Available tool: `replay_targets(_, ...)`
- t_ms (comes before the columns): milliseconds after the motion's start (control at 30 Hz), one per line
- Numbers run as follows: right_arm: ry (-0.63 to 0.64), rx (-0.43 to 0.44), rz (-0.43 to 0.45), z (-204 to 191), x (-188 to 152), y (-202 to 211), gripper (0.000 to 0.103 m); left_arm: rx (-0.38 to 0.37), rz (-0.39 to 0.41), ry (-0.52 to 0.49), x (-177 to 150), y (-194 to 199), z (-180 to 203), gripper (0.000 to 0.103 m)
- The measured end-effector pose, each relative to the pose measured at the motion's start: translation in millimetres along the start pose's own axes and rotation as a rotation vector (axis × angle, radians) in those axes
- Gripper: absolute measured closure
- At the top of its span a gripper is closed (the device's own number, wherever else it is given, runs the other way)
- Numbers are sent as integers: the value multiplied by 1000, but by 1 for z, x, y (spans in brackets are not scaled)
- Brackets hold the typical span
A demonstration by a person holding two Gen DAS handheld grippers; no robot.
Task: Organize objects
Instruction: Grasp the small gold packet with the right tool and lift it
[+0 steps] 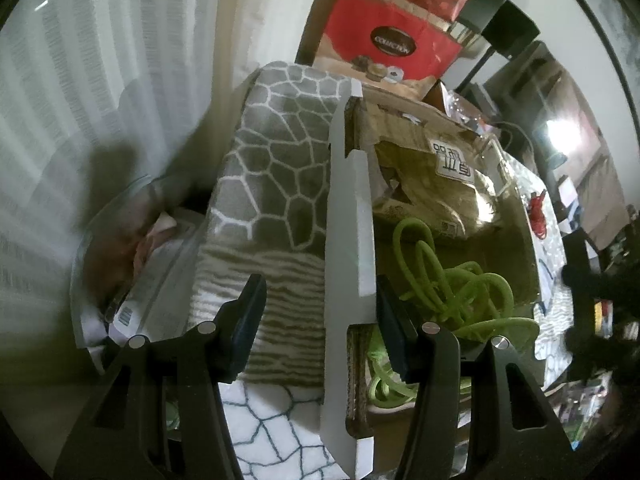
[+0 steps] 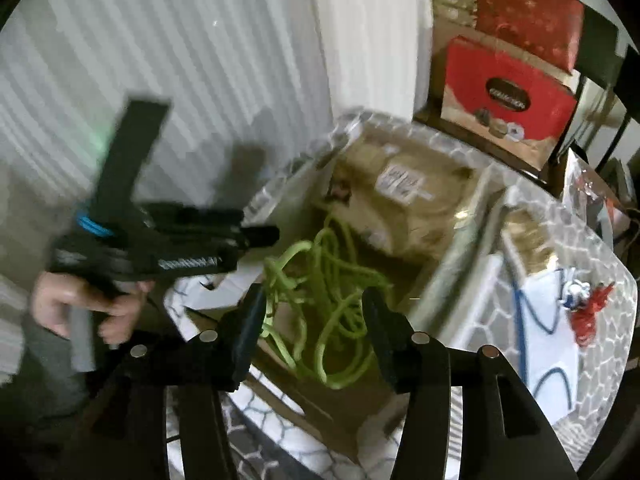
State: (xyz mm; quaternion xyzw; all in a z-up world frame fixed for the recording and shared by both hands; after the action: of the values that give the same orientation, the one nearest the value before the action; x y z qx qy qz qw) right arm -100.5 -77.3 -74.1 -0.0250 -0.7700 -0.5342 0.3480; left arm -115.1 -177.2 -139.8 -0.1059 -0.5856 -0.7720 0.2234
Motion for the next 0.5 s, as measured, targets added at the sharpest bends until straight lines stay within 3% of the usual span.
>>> replay_targets(67,-22,-23,16,17,6,12,48,0,-5,-4,-1,-2,2,52)
replay_targets(300,-125,-230,-4,120,14,16,43,7,-28,-38,-10,-13,11,54)
replay_targets(400,-167,-278,-20,160,11,3,36,-8,-39,-35,-13,-17,14,73)
replay_targets(467,-185,-300,-28,180,10,-10,23,-21,-52,-19,-15,-21,14,76)
replay_targets(500,-192,-300,-32,188,10,-18,23,-23,-55,-16,-16,-23,14,80)
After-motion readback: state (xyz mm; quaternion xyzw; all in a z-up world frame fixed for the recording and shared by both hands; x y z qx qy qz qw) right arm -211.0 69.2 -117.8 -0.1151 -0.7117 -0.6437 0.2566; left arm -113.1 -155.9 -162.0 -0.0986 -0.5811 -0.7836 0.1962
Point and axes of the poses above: each gripper's, at about its wrist camera, not at the fingertips, and y roughly against the way its jaws point, z to its right, x to its top, the point moved 9 cm from there along -y, roughly the way its jaws point, and after that the axes turned 3 degrees about z, right-handed, at the moved point
